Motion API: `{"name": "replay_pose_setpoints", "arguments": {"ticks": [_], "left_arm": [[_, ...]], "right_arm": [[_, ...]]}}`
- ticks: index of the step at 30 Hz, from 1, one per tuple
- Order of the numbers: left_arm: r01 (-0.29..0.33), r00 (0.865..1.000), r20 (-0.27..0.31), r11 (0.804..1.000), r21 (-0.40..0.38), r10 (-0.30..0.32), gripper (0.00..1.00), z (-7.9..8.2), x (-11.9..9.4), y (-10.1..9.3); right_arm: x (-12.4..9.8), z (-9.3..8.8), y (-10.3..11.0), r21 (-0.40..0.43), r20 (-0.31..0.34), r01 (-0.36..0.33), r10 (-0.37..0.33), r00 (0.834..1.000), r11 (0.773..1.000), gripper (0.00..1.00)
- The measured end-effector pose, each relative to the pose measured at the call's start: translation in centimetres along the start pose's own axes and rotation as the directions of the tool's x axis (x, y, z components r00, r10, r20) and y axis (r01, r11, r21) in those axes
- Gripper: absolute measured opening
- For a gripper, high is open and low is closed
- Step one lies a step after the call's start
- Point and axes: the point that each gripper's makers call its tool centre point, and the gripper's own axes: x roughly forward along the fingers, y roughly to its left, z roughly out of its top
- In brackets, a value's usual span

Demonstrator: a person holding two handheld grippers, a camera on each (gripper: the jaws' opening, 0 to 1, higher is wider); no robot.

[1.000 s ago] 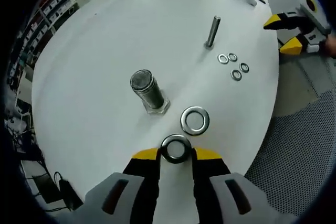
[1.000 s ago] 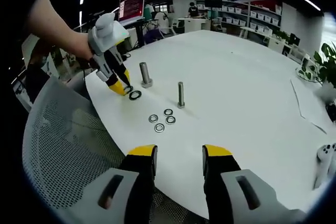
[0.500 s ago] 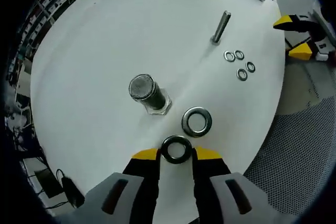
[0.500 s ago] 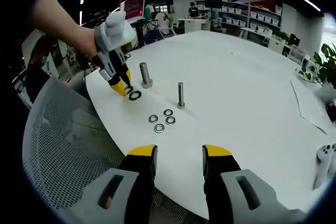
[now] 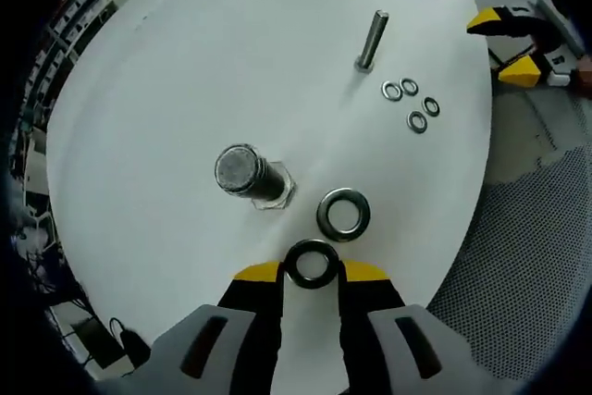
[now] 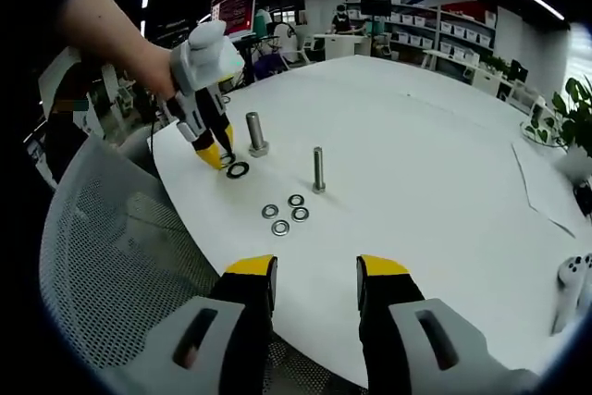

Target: Place the washer onto the threaded stud by aligning its center hole with the stud, sliding it down to the base, and recovering from edge contact or off-axis alignment until the washer reaches the visible bottom stop.

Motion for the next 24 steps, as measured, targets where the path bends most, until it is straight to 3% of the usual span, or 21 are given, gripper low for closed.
{"name": "replay_pose_setpoints", "arguments": {"ticks": [4,14,24], "left_arm": [[-0.004,0.998,-0.060,1.000,-0.007,0.004,0.21,0.06,0.05,-0.02],[-0.023,0.995,-0.097,0.999,-0.034,0.019,0.22,-0.05,-0.01,0.06],[-0.019,0.999,-0.038,0.997,-0.078,0.016,0.20,-0.18,-0.11,0.00]], "right_arm": [[-0.06,0.11,-0.01,0.001,0.006,0.000,0.000,1.000,1.000,0.37],[-0.06,0.12,0.10,-0.009,0.006,-0.004,0.005,1.000,1.000,0.37],[0.02,-0.20,0.31,-0.016,-0.013,-0.013,0.012,1.000,1.000,0.36]]}}
